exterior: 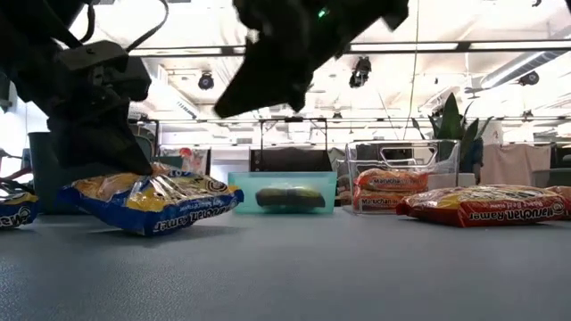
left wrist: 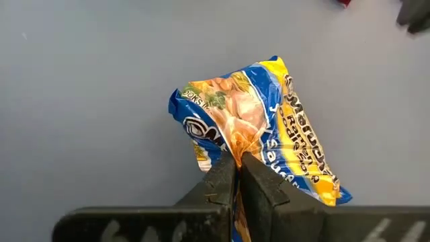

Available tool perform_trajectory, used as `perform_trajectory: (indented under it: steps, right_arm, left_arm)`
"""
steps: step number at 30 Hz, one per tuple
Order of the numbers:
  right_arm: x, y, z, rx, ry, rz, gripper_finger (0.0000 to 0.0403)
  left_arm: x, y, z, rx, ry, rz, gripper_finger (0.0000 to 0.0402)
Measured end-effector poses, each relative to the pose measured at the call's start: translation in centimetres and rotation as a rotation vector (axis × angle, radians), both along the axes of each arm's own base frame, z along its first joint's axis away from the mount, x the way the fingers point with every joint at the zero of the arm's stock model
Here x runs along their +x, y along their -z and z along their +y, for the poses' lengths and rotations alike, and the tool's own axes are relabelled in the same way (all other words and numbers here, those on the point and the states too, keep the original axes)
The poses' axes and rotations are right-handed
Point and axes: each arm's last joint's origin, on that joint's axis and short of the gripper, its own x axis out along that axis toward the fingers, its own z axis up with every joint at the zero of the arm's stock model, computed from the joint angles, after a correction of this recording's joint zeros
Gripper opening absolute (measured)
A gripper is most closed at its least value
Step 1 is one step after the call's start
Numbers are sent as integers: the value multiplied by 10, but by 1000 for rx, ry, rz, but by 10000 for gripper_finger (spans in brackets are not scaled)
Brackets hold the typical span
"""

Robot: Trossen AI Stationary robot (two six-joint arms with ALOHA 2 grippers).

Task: Sort Maruchan noodles
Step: Put the top blue noodle pack into the dark blue bin

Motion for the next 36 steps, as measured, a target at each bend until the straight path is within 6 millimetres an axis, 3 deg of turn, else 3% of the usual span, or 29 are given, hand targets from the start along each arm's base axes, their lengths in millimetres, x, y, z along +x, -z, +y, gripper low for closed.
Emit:
perform_trajectory:
  steps: [15,28,36]
  right_arm:
    - [-55,-24,22,81,28,25,9]
    - [-76,17,24,140,88,91,9]
    - [-79,26,22,158,99,27,9]
  left_arm:
    - [14,-44,-5,276,134,86,1]
    - [23,-65,-9,369,233,63,1]
    - [26,-91,-9,462,267,112,0]
